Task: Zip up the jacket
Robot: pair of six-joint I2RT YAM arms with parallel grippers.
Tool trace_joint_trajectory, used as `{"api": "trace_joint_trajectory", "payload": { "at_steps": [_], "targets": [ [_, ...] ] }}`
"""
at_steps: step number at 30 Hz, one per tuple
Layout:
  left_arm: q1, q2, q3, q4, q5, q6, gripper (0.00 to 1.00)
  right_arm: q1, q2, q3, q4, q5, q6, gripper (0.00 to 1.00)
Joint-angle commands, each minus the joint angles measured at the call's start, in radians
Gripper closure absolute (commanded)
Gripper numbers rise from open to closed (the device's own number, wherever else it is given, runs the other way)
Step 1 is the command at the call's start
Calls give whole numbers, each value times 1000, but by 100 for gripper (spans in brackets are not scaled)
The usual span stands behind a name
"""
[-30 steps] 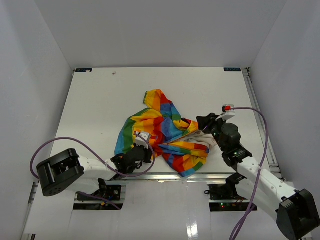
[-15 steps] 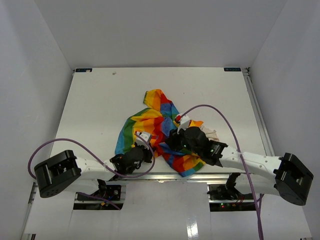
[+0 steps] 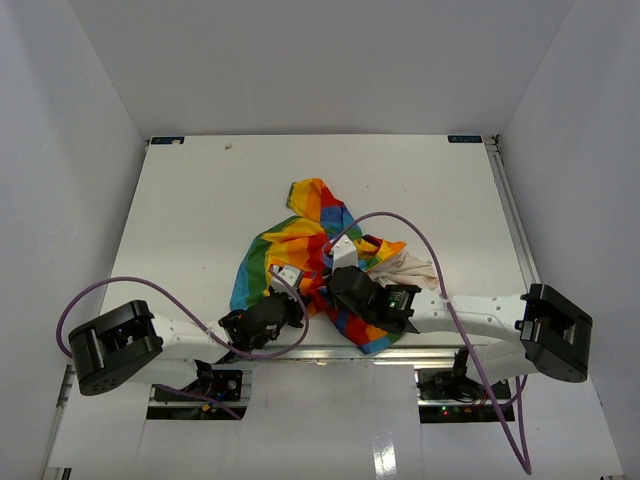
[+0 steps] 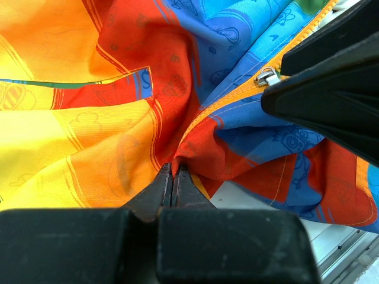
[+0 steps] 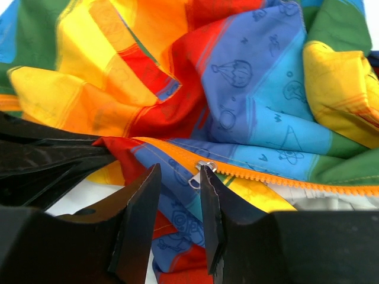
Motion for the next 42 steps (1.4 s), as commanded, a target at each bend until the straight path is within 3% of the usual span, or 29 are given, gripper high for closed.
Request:
{"api": "trace_joint_trajectory", "payload": {
  "at_steps": [1,4,12,19,23,42],
  "targets": [
    [-9,-26,-11,30,6,3,100,6,27,43,-58,111,41,62],
    [-11,-30,-9,25,0,2,100,6,52,66,-124,141,85,64],
    [-15,-37,-8,16,-14,5,100,6,54,55,-102,105,90,66],
    [-19,-42,-10,14,-18,3,100,6,60,46,-71,106,84,87],
    [-20,-43,-11,12,-21,3,100,6,41,36,-68,134,87,92],
    [-20,-77,4,-115,-171,-98,100,-46,-105,-44,-137,294,46,92]
  ]
}}
